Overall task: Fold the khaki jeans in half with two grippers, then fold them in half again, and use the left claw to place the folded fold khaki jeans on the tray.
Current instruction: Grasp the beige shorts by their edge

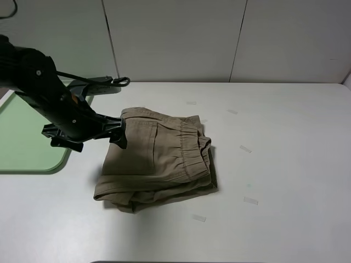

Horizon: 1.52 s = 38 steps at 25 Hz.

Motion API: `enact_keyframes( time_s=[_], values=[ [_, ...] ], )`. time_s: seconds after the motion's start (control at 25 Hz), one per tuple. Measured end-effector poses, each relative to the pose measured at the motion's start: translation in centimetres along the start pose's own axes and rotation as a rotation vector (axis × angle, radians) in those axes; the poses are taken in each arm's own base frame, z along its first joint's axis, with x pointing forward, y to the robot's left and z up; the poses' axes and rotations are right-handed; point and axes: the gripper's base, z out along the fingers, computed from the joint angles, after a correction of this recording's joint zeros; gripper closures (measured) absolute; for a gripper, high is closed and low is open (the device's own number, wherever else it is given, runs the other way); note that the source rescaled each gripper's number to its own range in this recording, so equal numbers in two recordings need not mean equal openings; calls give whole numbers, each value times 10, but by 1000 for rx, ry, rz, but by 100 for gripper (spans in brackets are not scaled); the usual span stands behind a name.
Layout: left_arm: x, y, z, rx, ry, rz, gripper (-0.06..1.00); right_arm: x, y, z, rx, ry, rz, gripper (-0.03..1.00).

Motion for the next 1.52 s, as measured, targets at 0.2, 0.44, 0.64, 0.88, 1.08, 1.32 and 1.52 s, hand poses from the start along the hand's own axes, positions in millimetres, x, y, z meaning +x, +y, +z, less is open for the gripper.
enact_keyframes(
  time_s=[0.2,0.44,0.64,0.88,1.08,1.32,1.52],
  values=[
    [-1,0,22,12,-17,-32,-5,0,0,0,0,0,0,-3],
    [-1,-3,46,21,-33,-49,-5,0,0,0,0,0,0,-3],
    [-1,-9,57,35,-71,-38,-5,0,0,0,0,0,0,-3],
    [-1,-12,61,43,-87,-49,-5,0,0,0,0,0,0,-3],
    [0,-17,61,54,-99,-46,-2,0,0,0,0,0,0,-3],
    [0,-17,61,56,-102,-45,22,0,0,0,0,0,0,-3],
    [0,-17,61,56,-102,-44,53,0,0,0,0,0,0,-3]
  ],
)
